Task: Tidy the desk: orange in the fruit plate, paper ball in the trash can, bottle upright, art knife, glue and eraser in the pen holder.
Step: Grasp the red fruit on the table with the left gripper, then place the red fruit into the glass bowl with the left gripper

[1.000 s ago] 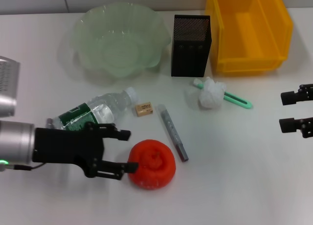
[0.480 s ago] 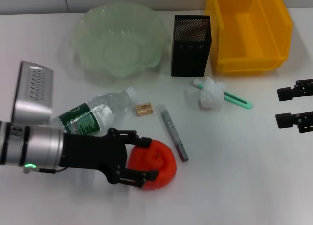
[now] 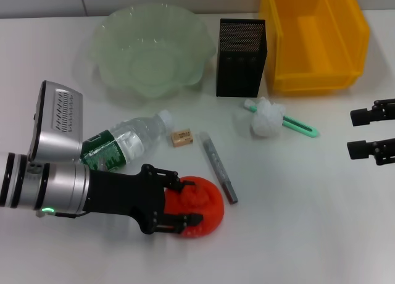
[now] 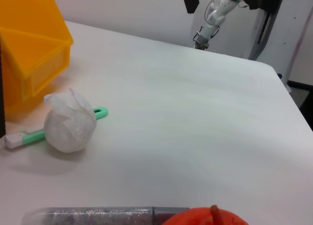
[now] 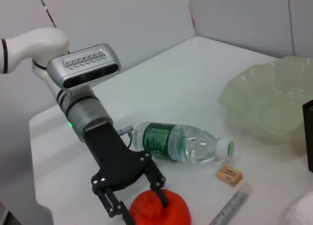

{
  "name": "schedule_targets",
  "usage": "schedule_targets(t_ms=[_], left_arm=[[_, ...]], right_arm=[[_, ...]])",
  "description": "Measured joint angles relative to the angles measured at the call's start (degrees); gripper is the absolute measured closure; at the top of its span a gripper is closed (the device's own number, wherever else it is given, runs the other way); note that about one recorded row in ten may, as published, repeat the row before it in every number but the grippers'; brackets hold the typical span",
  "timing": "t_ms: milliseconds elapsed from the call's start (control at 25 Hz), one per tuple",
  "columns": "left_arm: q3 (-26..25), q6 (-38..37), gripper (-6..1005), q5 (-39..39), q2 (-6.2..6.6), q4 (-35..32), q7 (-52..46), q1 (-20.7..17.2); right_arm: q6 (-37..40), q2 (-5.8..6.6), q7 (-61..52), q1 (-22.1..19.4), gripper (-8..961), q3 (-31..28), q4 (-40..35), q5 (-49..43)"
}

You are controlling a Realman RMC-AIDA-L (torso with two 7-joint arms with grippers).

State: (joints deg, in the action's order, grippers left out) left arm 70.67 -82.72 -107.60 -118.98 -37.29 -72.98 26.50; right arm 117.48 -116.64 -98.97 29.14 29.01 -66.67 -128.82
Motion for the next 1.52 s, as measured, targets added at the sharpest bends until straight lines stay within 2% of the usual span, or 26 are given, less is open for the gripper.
schedule_targets(t_ms=[40, 280, 400, 720, 880, 920, 1000, 1040, 1080, 1160, 1200, 1240, 1520], left_arm=[[0.07, 0.0, 257, 0.01, 0.0, -0.03, 0.03, -0.02], [0.19, 0.2, 482, 0.29, -0.05, 0.13, -0.27, 0.1], [0.03, 0.05, 689, 1.74, 0.04, 0.13, -0.32, -0.13], [-1.16, -3.01, 765, 3.7, 0.49, -1.16, -1.54, -1.05], [-9.26, -8.89, 803, 3.84, 0.6, -6.21, -5.86, -1.37], [-9.26, -8.89, 813, 3.84, 0.6, -6.21, -5.86, -1.37], [-13.65, -8.69, 832, 3.87, 0.54, -10.47, -10.22, -0.58], [-13.65, -8.69, 839, 3.87, 0.54, -10.47, -10.22, -0.58], [-15.79, -6.67, 847, 4.02, 0.41, -11.86, -12.05, 0.79], [-16.6, -5.15, 862, 4.23, 0.37, -12.18, -12.85, 1.66], [-17.11, -0.92, 869, 5.41, 0.35, -11.84, -13.91, 3.33], [-17.11, -0.92, 877, 5.41, 0.35, -11.84, -13.91, 3.33], [-14.68, 16.19, 928, 8.71, -0.03, -8.66, -14.62, 8.95]], right_arm=[[0.0, 0.0, 0.0, 0.0, 191, 0.0, 0.0, 0.0], [-0.17, -0.06, 0.0, -0.11, 191, 0.0, 0.04, -0.06], [-0.27, -0.08, 0.14, -0.15, 191, 0.0, 0.1, -0.09], [-0.73, -0.23, 0.54, -0.28, 192, 0.0, 0.26, -0.12], [0.1, -0.44, 1.64, -0.47, 192, -0.01, -0.02, 0.27], [0.1, -0.44, 1.64, -0.47, 192, -0.01, -0.02, 0.27], [0.94, -0.88, 2.66, -0.52, 192, 0.07, -0.19, 0.37], [0.94, -0.88, 2.66, -0.52, 192, 0.07, -0.19, 0.37], [1.19, -1.11, 3.04, -0.57, 192, 0.13, -0.4, 0.38], [1.54, -1.74, 3.76, -0.76, 192, 0.24, -1.11, 0.41], [1.69, -2.21, 4.69, -1.05, 192, 0.59, -1.67, 0.42], [1.69, -2.21, 4.69, -1.05, 192, 0.59, -1.67, 0.42], [1.93, -2.45, 6.56, -1.19, 192, 3.05, -0.55, 0.56]])
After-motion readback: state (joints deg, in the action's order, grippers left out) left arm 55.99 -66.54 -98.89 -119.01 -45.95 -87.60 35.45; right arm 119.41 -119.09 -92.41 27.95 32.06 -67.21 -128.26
